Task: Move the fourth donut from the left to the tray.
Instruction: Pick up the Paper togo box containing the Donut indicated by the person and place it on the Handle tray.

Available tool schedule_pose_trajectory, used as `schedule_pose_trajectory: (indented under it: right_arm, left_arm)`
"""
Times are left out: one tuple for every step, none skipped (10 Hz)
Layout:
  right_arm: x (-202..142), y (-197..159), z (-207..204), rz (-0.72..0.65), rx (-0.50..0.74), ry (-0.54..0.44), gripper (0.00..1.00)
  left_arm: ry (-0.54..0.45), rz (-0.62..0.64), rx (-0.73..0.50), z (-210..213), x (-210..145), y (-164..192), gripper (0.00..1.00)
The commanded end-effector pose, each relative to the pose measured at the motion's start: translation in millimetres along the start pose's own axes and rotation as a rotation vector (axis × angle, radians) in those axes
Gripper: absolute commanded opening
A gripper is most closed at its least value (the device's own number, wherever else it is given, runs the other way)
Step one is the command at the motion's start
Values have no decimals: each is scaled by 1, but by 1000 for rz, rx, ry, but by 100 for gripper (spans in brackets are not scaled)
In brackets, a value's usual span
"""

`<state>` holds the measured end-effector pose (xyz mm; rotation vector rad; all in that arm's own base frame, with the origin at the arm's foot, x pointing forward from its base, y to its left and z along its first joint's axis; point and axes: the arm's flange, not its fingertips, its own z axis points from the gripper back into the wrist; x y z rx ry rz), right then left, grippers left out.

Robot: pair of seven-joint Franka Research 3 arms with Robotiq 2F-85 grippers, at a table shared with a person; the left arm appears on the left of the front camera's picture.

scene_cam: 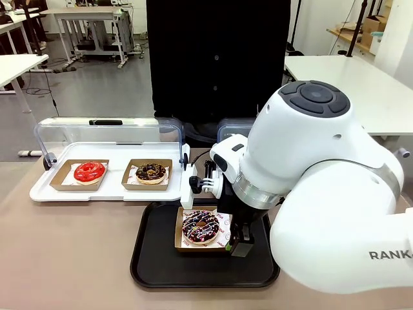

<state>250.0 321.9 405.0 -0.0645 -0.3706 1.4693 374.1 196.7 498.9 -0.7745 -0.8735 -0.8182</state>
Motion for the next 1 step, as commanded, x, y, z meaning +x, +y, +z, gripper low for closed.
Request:
schedule_pose_trajectory:
  right_arm:
    - [3,1,-3,-16,-12,-8,100]
  left_arm:
    - [-26,-23,-6,1,1,1,100]
